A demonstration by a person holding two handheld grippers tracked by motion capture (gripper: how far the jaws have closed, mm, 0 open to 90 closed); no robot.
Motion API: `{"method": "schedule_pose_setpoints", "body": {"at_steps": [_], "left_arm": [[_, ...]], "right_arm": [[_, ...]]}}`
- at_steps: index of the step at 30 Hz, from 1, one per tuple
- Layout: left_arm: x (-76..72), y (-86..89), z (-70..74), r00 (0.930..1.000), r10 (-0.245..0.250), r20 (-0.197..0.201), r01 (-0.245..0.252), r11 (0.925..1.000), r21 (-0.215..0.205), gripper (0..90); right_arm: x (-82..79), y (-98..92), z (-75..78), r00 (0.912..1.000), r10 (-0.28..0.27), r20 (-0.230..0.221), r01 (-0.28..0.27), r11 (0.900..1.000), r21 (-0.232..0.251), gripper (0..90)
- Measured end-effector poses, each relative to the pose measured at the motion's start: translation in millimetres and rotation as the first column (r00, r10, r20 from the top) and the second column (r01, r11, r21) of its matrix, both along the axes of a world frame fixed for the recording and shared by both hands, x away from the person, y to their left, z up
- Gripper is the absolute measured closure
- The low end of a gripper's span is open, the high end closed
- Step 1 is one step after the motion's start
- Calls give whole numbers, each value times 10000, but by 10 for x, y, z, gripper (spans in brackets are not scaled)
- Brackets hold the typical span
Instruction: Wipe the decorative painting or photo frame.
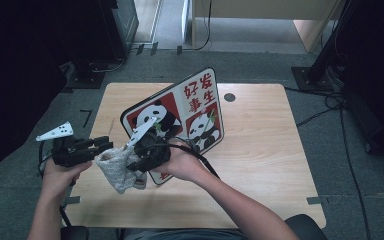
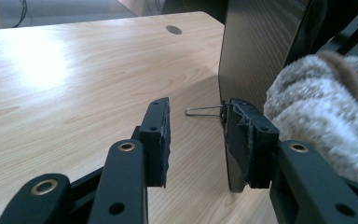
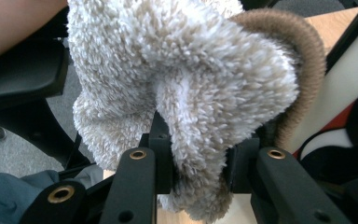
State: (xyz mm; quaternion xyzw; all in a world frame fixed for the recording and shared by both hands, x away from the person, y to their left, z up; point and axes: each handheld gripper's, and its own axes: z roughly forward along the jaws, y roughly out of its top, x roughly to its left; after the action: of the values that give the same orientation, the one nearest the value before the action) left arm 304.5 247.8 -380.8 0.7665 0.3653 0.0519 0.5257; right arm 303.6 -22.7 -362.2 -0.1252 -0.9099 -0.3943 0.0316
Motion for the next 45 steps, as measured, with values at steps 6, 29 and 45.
{"method": "schedule_pose_setpoints", "body": {"at_steps": [6, 29, 45], "left_arm": [[-2, 5, 9, 10000, 4, 21, -4, 10000, -1, 602], [-31, -114, 93, 9994, -283, 183, 278, 9992, 271, 597], [-56, -289, 161, 9974, -708, 158, 702, 9969, 342, 587]], "right_arm": [[-19, -11, -88, 10000, -44, 67, 44, 10000, 22, 695], [-97, -58, -502, 9997, -195, -120, 195, 9998, -33, 694], [-168, -128, -777, 9991, -353, -248, 358, 9992, 202, 695]]}}
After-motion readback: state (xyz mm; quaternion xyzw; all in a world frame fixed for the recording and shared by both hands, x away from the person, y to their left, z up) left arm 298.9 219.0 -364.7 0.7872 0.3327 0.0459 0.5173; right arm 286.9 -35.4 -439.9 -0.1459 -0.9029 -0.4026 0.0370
